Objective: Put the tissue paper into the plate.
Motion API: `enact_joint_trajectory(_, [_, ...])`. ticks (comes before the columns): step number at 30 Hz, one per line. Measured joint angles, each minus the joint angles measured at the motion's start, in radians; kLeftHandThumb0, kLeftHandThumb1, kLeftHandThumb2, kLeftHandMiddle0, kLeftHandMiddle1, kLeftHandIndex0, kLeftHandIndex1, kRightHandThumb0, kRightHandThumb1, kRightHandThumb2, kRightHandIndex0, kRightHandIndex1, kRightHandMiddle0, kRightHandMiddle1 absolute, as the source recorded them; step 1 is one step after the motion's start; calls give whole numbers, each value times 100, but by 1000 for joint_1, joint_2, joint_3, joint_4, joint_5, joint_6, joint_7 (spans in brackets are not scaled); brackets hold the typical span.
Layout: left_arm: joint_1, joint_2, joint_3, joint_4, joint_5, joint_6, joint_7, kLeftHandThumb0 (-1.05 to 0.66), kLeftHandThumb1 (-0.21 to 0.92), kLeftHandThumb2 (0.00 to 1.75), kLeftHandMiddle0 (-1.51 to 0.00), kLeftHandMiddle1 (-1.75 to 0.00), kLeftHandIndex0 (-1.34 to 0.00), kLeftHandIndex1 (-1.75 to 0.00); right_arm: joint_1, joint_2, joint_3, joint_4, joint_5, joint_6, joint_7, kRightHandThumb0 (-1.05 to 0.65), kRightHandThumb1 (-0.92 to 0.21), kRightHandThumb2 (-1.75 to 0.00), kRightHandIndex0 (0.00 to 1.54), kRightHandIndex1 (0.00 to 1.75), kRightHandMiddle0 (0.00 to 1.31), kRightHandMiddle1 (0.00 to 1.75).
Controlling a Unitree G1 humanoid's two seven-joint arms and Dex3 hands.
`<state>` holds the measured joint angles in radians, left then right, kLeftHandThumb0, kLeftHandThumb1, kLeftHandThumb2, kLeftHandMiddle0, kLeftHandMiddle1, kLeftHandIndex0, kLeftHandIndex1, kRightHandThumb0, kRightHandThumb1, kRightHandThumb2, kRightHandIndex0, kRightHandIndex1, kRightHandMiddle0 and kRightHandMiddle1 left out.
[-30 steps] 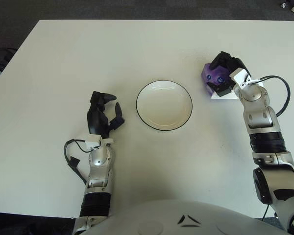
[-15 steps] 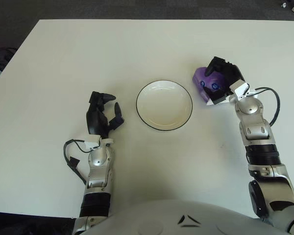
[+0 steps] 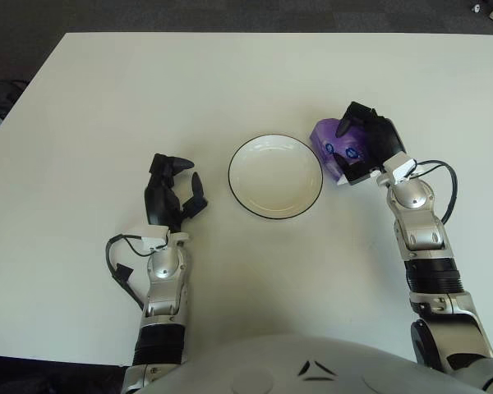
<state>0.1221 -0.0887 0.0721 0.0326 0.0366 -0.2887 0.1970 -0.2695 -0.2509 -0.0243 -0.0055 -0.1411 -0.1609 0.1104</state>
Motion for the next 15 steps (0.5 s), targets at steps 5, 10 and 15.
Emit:
enact_joint_trajectory(5, [0,-1,0,0,6,0,0,-43,47,113,-65,-150,-48,-175,7,11,-5,-22,35,-25,2,0,2,-166,91,161,63,175])
enact_joint_trajectory(10, [0,1,0,4,6,-8,-3,-43,47,113,-65,-151,-49,-175,8,23,-17,-38,82,-81,12,0,2,-166,91,161,64,175])
enact_joint_trajectory(15, [0,2,0,8,4,-17,-7,-43,47,114,-65,-150,-49,-175,8,28,-20,-55,98,-125,20,0,6,-170,94,160,67,175])
